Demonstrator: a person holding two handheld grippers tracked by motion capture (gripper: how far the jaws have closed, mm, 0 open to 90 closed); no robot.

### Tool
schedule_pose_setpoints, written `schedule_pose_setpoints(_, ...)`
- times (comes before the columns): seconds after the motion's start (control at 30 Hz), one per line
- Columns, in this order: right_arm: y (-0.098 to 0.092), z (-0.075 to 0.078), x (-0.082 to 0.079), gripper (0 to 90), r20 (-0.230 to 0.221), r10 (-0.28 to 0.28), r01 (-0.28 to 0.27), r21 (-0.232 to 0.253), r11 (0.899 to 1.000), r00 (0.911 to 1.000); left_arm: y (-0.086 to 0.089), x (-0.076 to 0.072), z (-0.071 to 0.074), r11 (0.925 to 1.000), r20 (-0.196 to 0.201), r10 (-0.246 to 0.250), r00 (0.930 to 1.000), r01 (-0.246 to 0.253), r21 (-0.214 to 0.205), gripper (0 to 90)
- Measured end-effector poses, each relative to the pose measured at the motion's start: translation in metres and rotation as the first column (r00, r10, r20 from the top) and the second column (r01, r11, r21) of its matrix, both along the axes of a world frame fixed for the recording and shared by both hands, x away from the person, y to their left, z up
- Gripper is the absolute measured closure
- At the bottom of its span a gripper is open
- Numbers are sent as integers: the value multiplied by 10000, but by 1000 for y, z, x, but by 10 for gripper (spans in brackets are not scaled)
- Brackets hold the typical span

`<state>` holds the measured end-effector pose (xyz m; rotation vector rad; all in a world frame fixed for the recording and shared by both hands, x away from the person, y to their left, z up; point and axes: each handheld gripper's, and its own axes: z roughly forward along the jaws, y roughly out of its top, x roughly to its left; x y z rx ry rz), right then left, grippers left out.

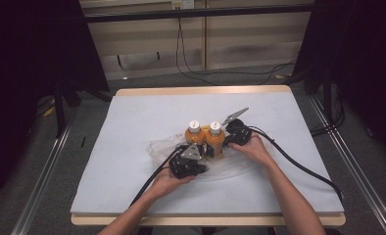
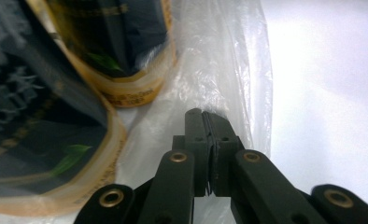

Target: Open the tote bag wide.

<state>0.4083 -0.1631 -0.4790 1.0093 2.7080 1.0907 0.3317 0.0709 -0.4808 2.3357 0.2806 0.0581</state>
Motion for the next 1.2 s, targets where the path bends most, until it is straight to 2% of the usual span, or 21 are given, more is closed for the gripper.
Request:
schedule_pose_setpoints(0.07, 1, 1, 2, 900, 47, -49, 50, -123, 9999, 10000, -1, -3, -1, 9999, -17, -59, 10000, 59, -93, 892)
schedule_pose_setpoints(0.1, 0, 0, 4, 900, 58, 14, -13, -93, 10000, 10000, -2, -4, 1, 9998, -21, -169, 9999, 169, 78, 894)
schedule_pose_setpoints(0.17, 1, 0, 7, 900, 86, -81, 81, -37, 10000, 9999, -3, -6, -1, 9996, -89, -264, 9996, 263, -100, 900)
schedule_pose_setpoints(0.2, 2, -1, 9, 900, 86, -146, 146, -13, 9999, 9999, -2, -7, 1, 9995, -98, -299, 9995, 300, 77, 900)
schedule_pose_setpoints(0.23, 2, -1, 10, 900, 82, -192, 192, -21, 9998, 9998, -2, -8, 1, 9994, -177, -348, 9992, 350, 73, 900)
schedule_pose_setpoints(0.27, 3, 0, 12, 900, 80, -223, 223, -30, 9997, 9997, -2, -9, -2, 9988, -192, -445, 9988, 441, -229, 900)
schedule_pose_setpoints(0.33, 4, 0, 14, 900, 136, -240, 242, -107, 9997, 9996, -1, -10, -1, 9987, -240, -491, 9985, 487, -180, 900)
schedule_pose_setpoints(0.37, 6, 0, 15, 900, 186, -215, 218, -124, 9997, 9996, 0, -11, 0, 9985, -356, -549, 9979, 549, -19, 900)
schedule_pose_setpoints(0.4, 8, 0, 17, 900, 238, -318, 322, -167, 9993, 9992, 0, -12, -3, 9976, -391, -585, 9975, 569, -396, 900)
schedule_pose_setpoints(0.57, 10, -1, 23, 900, 145, -565, 566, -81, 9984, 9983, 0, -16, -2, 9969, -468, -696, 9965, 677, -406, 900)
schedule_pose_setpoints(0.63, 12, 0, 24, 900, 221, -620, 625, -195, 9979, 9978, -1, -16, 1, 9974, -343, -716, 9968, 714, -62, 900)
schedule_pose_setpoints(0.67, 13, 0, 24, 900, 216, -635, 639, -216, 9977, 9978, -1, -15, -1, 9974, -495, -634, 9968, 616, -362, 900)
schedule_pose_setpoints(0.73, 14, 0, 24, 900, 236, -621, 626, -216, 9978, 9978, -2, -12, -1, 9982, -338, -520, 9981, 510, -313, 900)
schedule_pose_setpoints(0.77, 13, 0, 24, 900, 229, -623, 628, -204, 9978, 9978, -2, -9, 0, 9983, -536, -501, 9973, 484, -331, 900)
schedule_pose_setpoints(0.8, 13, 0, 25, 900, 231, -599, 604, -204, 9980, 9979, -2, -7, 0, 9974, -741, -499, 9960, 459, -548, 900)
schedule_pose_setpoints(0.87, 14, 0, 25, 900, 242, -639, 644, -220, 9977, 9977, -4, -6, 0, 9982, -735, -491, 9961, 464, -388, 900)
schedule_pose_setpoints(0.9, 14, -1, 26, 900, 283, -660, 665, -167, 9976, 9974, -5, -7, 0, 9975, -779, -678, 9947, 662, -235, 900)
schedule_pose_setpoints(0.97, 14, -1, 28, 900, 408, -763, 770, -157, 9969, 9962, -6, -10, -2, 9956, -867, -867, 9925, 830, -445, 900)
schedule_pose_setpoints(1.07, 15, -3, 32, 900, 447, -1010, 1012, -32, 9949, 9939, -8, -18, 0, 9928, -544, -1182, 9915, 1169, -260, 900)
schedule_pose_setpoints(1.1, 15, -3, 33, 900, 465, -1068, 1071, -29, 9942, 9932, -8, -20, 1, 9913, -507, -1313, 9900, 1310, -96, 900)
schedule_pose_setpoints(1.2, 16, -3, 37, 900, 348, -1231, 1230, 47, 9924, 9918, -8, -23, 1, 9906, -562, -1369, 9890, 1363, -144, 900)
